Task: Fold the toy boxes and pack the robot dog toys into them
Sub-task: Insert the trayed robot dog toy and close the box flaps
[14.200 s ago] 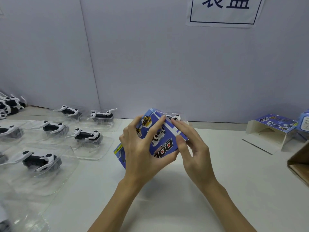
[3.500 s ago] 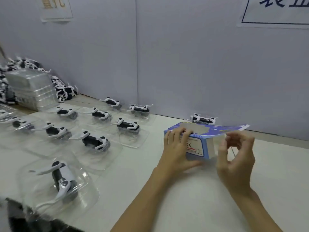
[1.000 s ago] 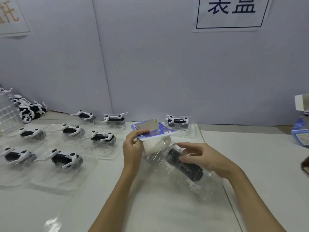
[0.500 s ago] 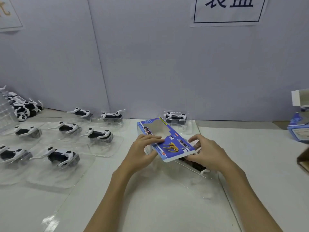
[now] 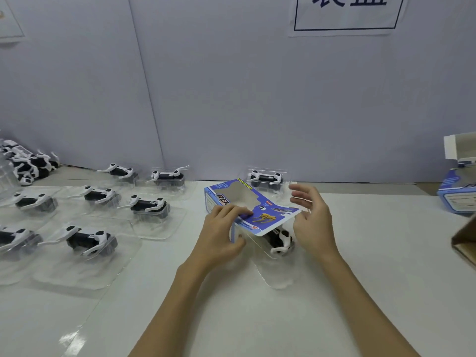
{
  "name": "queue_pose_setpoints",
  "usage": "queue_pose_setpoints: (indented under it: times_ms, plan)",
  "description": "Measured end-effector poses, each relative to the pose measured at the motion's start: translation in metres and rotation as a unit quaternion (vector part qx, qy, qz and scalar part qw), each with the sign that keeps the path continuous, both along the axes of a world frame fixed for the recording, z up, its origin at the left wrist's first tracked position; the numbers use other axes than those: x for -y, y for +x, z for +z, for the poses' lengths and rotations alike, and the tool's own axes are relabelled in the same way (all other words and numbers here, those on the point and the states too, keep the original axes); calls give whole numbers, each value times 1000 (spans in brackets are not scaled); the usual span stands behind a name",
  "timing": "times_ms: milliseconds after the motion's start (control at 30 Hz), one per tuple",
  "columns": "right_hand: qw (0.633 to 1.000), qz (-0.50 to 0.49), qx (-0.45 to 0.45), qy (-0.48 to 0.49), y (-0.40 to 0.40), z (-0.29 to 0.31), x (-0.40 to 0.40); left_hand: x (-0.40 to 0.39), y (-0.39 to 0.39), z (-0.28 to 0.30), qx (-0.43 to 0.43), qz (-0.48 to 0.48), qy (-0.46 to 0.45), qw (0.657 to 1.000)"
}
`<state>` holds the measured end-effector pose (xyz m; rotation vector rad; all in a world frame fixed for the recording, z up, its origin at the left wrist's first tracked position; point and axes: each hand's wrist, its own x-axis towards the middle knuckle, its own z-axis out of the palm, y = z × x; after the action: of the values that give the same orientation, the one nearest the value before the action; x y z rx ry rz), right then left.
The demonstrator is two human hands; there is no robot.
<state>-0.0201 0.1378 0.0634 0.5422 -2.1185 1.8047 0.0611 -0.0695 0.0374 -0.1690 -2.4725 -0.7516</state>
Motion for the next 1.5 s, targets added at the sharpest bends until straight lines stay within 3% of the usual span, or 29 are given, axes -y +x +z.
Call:
queue_pose_setpoints:
  times_ms: [100,200,333,433,500,600,700,800,967,1133,1233,1367,1500]
  plan:
    - [994,-47,2,-99,1,-4,6,0,4,5,70,-37,25,997]
    - [965,-74,63,-245,-6,-6,7,-2,10,8,155,-70,26,985]
    - [893,-25,172,-416,-12,-5,0,-15,9,5,133,-17,-48,990]
    - [867,-29,211,-451,-18,-4,-5,-21,5,2,92,-9,-46,995]
    - [874,-44,255,-411,-20,-8,-5,-22,1,0,61,2,-59,996]
    - [906,-39,325,-268,-18,-20,2,-21,-4,1,29,43,-64,997]
    - [930,2,325,-169,-12,-26,10,-19,-4,1,1,60,-15,998]
    - [942,35,305,-138,-10,-24,10,-18,-6,-2,-20,51,26,998]
    - [919,148,332,-150,-9,-26,5,-14,-6,-3,-66,53,61,995]
    - [976,163,141,10,-6,-33,10,-10,-1,5,-116,47,140,982]
    - [995,51,30,84,0,-32,17,-11,3,11,-153,21,224,962]
    - [998,-21,-57,19,1,-19,11,-11,5,18,-146,-67,218,963]
    - [993,-62,-94,-43,5,-3,0,-17,2,20,-159,-43,170,972]
